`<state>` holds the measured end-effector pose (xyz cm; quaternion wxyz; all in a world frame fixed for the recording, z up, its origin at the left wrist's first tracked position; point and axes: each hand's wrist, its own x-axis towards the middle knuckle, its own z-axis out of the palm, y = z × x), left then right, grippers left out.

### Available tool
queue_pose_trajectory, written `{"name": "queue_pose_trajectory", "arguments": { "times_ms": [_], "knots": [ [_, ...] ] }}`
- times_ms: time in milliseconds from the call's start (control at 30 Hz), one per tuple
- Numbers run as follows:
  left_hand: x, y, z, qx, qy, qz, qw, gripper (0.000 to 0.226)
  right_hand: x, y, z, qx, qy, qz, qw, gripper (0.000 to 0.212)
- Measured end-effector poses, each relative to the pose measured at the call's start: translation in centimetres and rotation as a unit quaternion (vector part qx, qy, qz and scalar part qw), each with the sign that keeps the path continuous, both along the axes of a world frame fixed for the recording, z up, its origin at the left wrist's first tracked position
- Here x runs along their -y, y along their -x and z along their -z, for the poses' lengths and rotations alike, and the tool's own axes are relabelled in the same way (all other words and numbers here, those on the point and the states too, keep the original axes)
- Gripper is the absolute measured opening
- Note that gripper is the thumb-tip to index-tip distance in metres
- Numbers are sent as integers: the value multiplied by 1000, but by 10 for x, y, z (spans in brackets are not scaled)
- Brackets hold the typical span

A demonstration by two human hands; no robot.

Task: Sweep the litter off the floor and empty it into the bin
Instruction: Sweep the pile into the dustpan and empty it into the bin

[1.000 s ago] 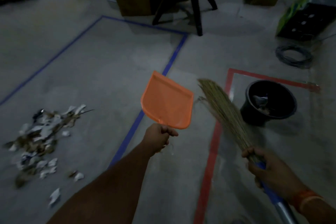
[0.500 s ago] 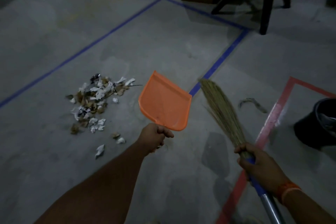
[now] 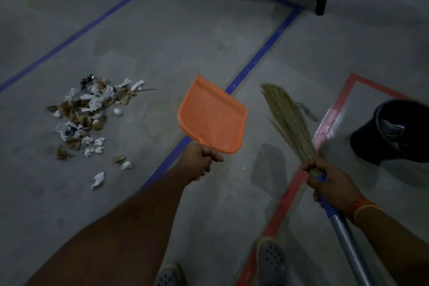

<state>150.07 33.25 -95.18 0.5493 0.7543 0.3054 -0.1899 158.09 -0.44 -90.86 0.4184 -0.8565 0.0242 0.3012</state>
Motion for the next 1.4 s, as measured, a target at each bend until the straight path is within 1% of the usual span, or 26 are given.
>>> {"name": "queue_pose_trajectory", "arguments": {
  "times_ms": [167, 300, 467, 667, 800, 1000, 1100, 1233, 1300, 1400],
  "knots": [
    [31, -23, 7, 0, 16, 1, 1000, 43, 32, -31, 16, -7, 7, 15, 1000, 20],
    [48, -34, 13, -2, 12, -3, 1000, 43, 47, -55, 30, -12, 12, 20, 1000, 18],
    [64, -41, 22, -7, 13, -7, 1000, 41, 60, -81, 52, -20, 22, 16, 999, 23],
    [76, -43, 30, -12, 23, -18, 999, 41, 70, -98, 69, -12, 12, 26, 1000, 23],
    [78, -45, 35, -15, 36, -29, 999, 43, 79, -108, 80, -19, 43, 39, 998, 24],
    [70, -36, 47, -3, 57, -64, 996, 42, 83, -120, 110, -62, 105, 41, 992, 22],
    [57, -16, 57, -5, 69, -86, 994, 41, 61, -115, 123, -82, 129, -15, 988, 20],
    [26, 27, 70, -23, 69, -121, 990, 42, 3, -99, 133, -52, 164, -161, 972, 21],
    [6, 54, 73, -33, 58, -149, 987, 41, -36, -86, 139, -35, 173, -212, 961, 23],
    [-23, 97, 69, -38, 48, -190, 980, 42, -96, -63, 145, -29, 142, -250, 958, 21]
  ]
}}
